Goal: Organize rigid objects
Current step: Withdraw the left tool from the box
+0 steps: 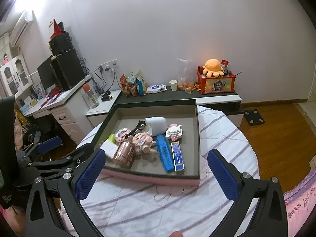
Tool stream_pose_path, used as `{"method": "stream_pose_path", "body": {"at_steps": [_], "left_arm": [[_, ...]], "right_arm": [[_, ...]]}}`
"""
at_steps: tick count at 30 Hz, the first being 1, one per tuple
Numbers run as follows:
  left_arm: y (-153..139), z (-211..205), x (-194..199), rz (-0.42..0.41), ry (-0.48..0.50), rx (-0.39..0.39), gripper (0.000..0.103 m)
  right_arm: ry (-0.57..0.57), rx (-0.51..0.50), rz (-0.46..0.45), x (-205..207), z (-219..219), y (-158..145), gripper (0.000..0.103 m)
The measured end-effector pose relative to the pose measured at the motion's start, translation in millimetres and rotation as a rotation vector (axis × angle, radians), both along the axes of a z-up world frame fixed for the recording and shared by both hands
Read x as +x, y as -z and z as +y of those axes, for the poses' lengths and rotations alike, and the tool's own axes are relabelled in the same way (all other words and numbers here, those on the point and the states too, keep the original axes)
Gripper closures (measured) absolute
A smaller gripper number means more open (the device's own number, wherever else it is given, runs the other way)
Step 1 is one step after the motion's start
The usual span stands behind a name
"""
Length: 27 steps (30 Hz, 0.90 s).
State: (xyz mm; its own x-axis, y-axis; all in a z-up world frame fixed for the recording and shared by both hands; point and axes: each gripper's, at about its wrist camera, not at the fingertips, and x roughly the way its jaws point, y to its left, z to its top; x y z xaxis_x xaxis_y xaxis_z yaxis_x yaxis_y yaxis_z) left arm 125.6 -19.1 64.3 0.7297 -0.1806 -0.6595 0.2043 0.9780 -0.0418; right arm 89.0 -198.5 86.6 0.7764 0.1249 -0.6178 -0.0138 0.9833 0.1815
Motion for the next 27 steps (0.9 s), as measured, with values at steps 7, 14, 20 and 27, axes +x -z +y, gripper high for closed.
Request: {"method": "stream_pose_path", "body": {"at_steps": [7,14,20,27], "left_arm": [[-10,5,-42,-0.027,-0.019,0.002,0.0],[-18,1,-93,-0.083,-0.032,0.052,0.0],[-22,11,-137,-0.108,-0.054,0.011,0.0],[-20,15,-169,-0.125,-0.095,0.021,0.0]], "right_arm": [[-0.003,-0.007,-0.016,-36,1,-5,0.0],[0.004,-0.035,-0.029,-75,0,-9,0.0],[0.017,-0.057,-0.043,-115,0,-13,0.0],[0.019,-0.062,-0.058,-147,8,-9,0.0]]}}
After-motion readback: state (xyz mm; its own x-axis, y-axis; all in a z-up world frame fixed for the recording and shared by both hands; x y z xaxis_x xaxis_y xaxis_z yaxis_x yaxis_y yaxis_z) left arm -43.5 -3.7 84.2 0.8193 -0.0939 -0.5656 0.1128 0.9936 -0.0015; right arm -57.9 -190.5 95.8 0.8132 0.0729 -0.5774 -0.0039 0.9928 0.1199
